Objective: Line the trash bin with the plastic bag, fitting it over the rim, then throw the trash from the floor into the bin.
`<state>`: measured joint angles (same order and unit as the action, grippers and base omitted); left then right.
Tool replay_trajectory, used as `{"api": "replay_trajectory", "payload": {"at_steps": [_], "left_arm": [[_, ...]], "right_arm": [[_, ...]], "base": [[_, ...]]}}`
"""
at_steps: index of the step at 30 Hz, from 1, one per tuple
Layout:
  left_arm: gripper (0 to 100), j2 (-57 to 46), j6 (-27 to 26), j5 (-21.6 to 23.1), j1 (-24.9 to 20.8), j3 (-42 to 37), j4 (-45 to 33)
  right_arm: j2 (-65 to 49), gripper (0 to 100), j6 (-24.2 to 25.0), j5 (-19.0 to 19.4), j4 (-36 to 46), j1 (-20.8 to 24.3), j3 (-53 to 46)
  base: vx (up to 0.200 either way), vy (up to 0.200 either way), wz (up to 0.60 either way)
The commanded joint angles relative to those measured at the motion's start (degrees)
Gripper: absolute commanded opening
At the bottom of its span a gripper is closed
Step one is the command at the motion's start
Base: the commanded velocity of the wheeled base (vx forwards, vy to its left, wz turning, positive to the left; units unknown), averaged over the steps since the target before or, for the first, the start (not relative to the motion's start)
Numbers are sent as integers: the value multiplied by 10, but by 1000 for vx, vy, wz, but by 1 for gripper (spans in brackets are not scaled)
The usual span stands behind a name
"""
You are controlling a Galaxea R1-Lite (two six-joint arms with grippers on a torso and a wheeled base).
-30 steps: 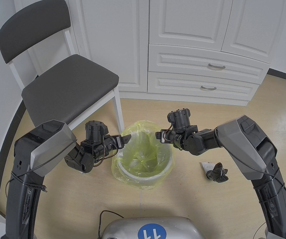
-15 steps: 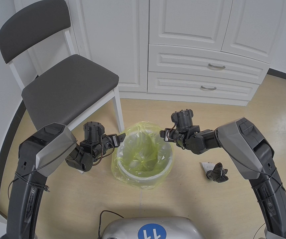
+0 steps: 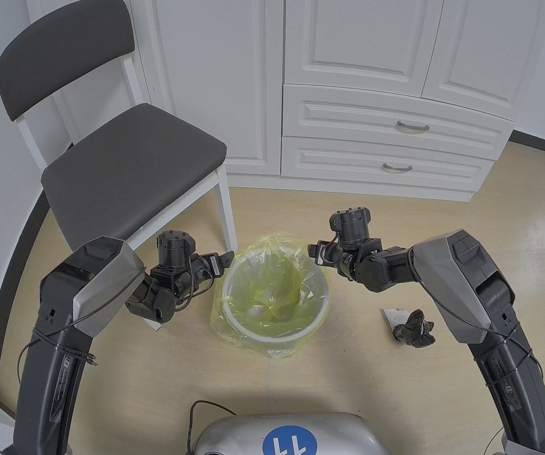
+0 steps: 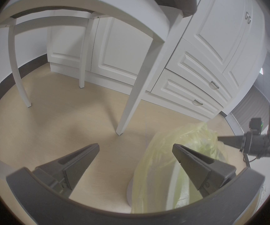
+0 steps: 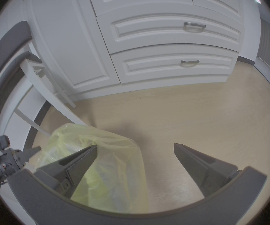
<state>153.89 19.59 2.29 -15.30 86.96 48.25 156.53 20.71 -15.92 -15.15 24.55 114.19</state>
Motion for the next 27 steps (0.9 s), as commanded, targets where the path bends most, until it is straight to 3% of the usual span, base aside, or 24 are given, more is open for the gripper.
{"api": "replay_trajectory", "payload": {"at_steps": [1,11,27], "left_arm": [[100,14,1,-1,0,16,-2],[100,40,0,-2,0,52,-18],[100,31,1,-3,11,47,-35]], "right_arm": [[30,100,-1,1,8,-8,4],[42,100,24,7,7,-27,4],[70,100,26,13,9,-35,4]], "base": [[0,0,0],[0,0,0],[0,0,0]]}}
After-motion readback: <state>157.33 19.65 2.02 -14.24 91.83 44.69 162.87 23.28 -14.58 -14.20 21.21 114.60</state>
